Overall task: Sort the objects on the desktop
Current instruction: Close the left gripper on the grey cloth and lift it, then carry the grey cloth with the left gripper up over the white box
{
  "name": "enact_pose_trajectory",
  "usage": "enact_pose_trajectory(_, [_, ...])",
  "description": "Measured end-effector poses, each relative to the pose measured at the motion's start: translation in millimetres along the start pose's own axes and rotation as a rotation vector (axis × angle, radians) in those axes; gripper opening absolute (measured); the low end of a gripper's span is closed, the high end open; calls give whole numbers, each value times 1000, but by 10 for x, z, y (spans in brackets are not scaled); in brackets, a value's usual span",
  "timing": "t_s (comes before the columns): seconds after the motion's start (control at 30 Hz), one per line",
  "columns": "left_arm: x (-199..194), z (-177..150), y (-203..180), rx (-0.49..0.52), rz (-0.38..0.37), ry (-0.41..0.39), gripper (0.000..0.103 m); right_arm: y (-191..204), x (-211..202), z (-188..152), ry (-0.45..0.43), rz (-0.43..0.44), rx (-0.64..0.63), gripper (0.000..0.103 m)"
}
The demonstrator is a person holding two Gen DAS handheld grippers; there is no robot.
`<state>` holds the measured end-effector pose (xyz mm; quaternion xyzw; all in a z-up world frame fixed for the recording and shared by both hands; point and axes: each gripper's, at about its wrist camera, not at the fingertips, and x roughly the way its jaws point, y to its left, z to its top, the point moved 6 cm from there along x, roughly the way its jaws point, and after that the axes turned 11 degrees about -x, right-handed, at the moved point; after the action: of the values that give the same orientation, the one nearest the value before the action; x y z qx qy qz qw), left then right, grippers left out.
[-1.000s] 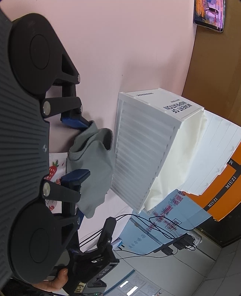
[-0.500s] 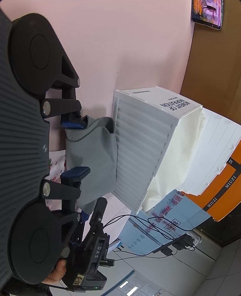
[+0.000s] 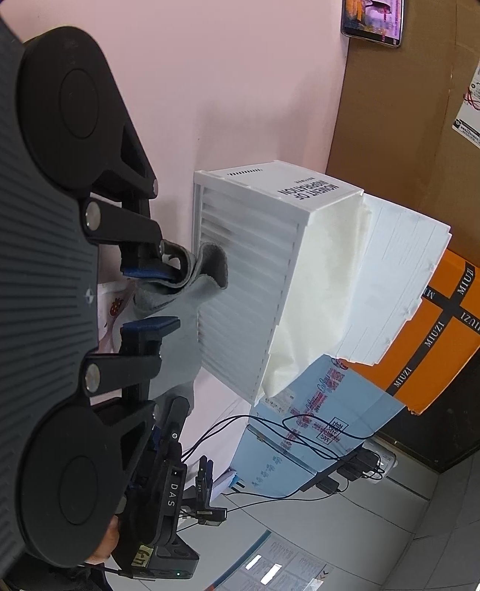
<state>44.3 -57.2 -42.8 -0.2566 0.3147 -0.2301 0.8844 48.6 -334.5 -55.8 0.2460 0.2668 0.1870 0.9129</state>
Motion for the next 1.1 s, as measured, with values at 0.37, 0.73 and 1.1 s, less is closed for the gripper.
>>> enact_pose_trajectory(0.37, [-72, 83, -352, 63, -128, -4, 12, 289, -200, 151, -110, 132, -5, 13])
enact_pose_trajectory(0.73, [51, 24, -221, 38, -86, 41, 9, 377, -113, 150, -69, 91, -77, 13])
enact_pose_trajectory(1.1, [178, -81, -69, 12, -40, 77, 17, 16, 4, -72, 30, -36, -36, 32])
